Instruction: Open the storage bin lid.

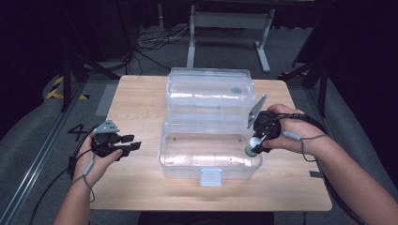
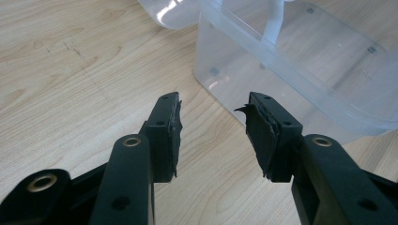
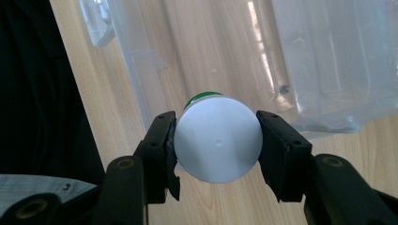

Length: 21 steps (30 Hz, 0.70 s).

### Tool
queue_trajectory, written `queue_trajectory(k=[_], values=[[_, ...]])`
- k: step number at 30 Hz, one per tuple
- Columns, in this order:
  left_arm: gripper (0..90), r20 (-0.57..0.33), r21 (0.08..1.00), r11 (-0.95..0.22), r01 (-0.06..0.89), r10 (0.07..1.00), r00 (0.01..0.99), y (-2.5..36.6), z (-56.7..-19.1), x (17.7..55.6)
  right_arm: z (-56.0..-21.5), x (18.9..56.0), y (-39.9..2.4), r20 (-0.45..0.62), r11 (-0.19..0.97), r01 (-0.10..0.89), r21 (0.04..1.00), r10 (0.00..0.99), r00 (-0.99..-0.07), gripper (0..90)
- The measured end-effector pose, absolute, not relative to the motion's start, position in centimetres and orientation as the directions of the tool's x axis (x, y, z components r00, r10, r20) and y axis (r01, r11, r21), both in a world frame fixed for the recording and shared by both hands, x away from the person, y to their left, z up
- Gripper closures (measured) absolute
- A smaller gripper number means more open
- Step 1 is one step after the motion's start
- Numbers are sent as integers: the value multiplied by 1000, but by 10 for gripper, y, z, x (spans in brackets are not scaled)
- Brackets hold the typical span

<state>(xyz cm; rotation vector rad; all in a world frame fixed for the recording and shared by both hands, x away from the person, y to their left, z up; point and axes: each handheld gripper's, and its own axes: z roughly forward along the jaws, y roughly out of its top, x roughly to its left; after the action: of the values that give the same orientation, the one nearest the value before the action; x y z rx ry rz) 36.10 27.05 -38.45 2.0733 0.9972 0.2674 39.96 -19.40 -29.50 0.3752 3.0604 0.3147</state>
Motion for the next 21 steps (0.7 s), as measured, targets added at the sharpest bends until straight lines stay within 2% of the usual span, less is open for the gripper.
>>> queue_trajectory(k=[21], values=[[558,-145,741,-365,563,732,666,272,-385,360,-330,403,-179,9,969,212,130,212,-977,507]])
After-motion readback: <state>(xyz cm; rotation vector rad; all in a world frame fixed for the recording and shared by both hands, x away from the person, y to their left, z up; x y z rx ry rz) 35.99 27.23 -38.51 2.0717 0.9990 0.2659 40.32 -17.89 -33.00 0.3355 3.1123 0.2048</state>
